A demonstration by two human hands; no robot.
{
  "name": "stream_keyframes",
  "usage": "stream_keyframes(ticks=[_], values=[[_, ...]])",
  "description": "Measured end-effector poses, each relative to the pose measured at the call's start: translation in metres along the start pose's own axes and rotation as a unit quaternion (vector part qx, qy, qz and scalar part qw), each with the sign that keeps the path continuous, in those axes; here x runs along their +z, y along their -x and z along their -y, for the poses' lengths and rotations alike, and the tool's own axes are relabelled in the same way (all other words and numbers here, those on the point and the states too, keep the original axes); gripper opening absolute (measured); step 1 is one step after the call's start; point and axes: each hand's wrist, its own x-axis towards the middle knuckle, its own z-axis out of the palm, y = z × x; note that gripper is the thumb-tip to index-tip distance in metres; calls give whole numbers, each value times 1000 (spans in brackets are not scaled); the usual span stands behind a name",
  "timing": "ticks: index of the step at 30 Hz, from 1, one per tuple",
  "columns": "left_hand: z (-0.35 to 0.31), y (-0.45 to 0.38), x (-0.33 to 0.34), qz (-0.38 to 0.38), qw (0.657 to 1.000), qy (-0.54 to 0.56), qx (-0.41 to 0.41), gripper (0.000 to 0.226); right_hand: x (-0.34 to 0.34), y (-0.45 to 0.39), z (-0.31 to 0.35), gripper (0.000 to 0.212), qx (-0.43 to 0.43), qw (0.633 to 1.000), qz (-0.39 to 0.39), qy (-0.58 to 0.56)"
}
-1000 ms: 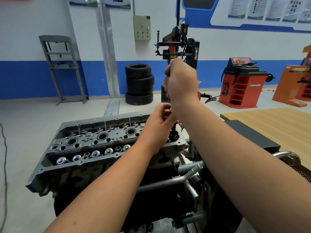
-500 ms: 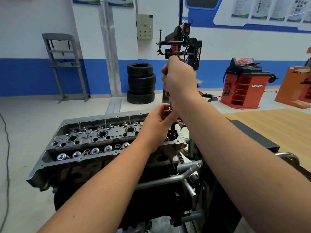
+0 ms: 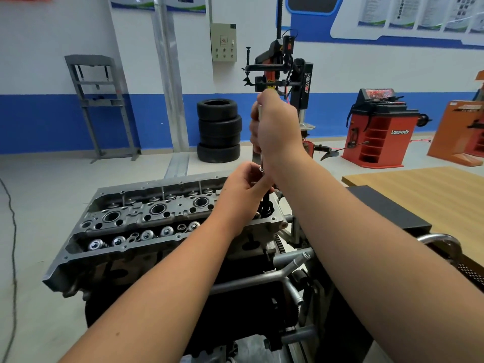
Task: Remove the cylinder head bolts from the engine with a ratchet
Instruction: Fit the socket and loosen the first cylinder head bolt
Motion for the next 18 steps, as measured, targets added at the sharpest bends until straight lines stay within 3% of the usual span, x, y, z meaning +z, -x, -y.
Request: stream_keyframes(ticks=[3,5,7,11,13,15,18], values=[[0,1,-2,25,999,29,4,15,-15,-8,5,41,74,983,144,-90],[0,2,-1,41,999,15,9,15,-23,-9,5,44,81,975,178,-102],[0,1,1,38,999,3,7,14,-21,-6,1,40,60,986,125,-98],[0,-3,1,11,1000,-22,15,7,-2,4,-6,33,-27,997,-55,-45],[0,-2,1,1,999,-33,18,5,4,5,-6,34,-42,995,-90,-15],[-2,0,1,9,999,-29,11,10,2,3,-3,36,-38,997,-54,-30],[-1,1,-1,40,999,5,3,9,-13,-5,3,42,34,988,115,-101]])
